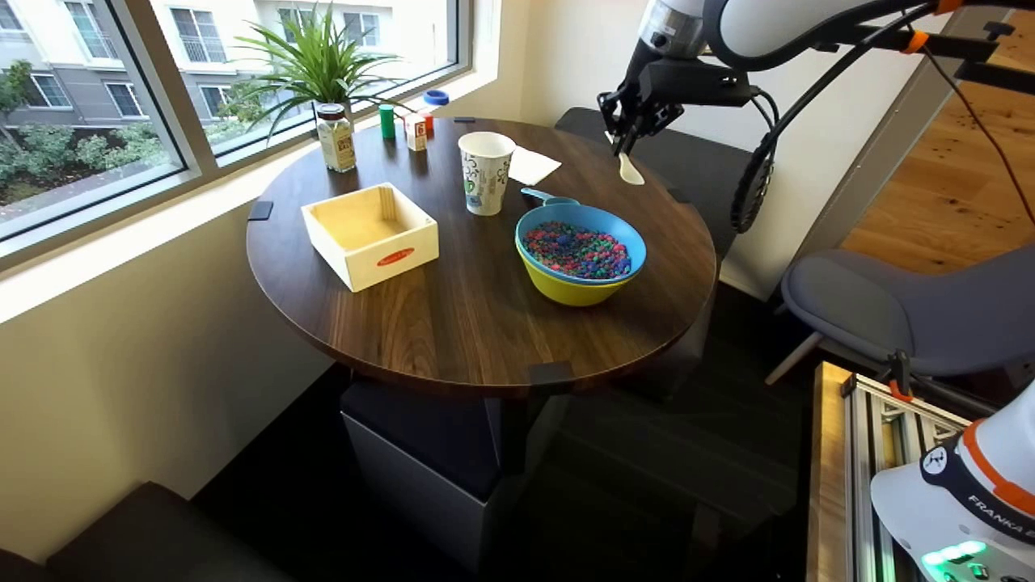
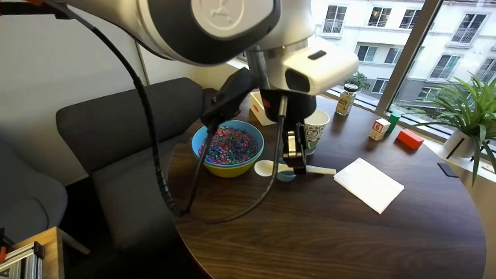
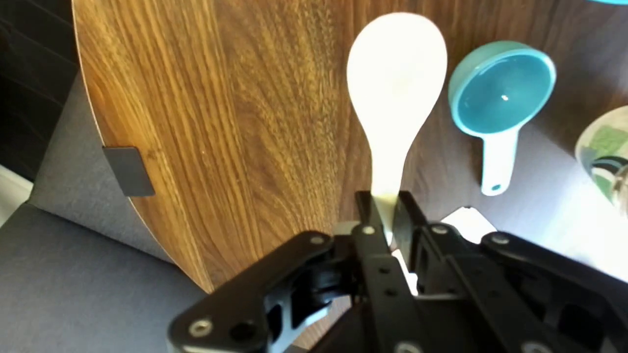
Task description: Use the white spoon to put some contents of the bowl in the blue scoop
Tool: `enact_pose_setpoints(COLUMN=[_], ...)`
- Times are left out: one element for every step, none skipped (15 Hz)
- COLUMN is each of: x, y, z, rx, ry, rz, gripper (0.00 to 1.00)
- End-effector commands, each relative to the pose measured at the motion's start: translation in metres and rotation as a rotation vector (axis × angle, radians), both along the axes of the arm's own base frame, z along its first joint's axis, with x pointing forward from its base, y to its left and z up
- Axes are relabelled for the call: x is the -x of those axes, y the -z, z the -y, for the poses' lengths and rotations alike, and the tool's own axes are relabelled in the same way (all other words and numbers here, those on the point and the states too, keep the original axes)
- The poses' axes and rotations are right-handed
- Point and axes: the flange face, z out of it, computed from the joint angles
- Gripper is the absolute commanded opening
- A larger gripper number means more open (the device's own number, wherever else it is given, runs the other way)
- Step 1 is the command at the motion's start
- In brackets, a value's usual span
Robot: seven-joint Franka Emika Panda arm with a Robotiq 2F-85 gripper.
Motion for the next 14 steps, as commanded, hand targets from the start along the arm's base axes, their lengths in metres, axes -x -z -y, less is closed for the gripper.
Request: enact_pose_setpoints(x=[0.019,0.021,0.009,0.011,0.013,0.015,0.015,0.015,0.015,0.015,0.015,0.015,0.014,0.012], y=[-0.022,-0.026,-0.026,-0.03,-0.032,-0.032,-0.032,-0.031,-0.031,-0.031,-0.03,-0.03,-0.032,-0.035], z=[-0.034,-0.043,-0.027,-0.036,-0.041,-0.042,-0.042,-0.041,-0.041,-0.041,-0.041,-0.041,-0.047,-0.055], rx=[0.064,0.058,0.041,0.043,0.044,0.045,0.045,0.045,0.045,0.045,0.045,0.045,0.06,0.083], ry=[-0.029,-0.056,-0.039,-0.054,-0.062,-0.065,-0.064,-0.064,-0.063,-0.063,-0.063,-0.063,-0.081,-0.095], rz=[0.053,0.058,0.041,0.049,0.052,0.052,0.05,0.049,0.049,0.049,0.048,0.048,0.057,0.076], gripper=[0.03,0.03,0.14,0.14,0.14,0.14,0.14,0.14,0.14,0.14,0.14,0.03,0.03,0.03])
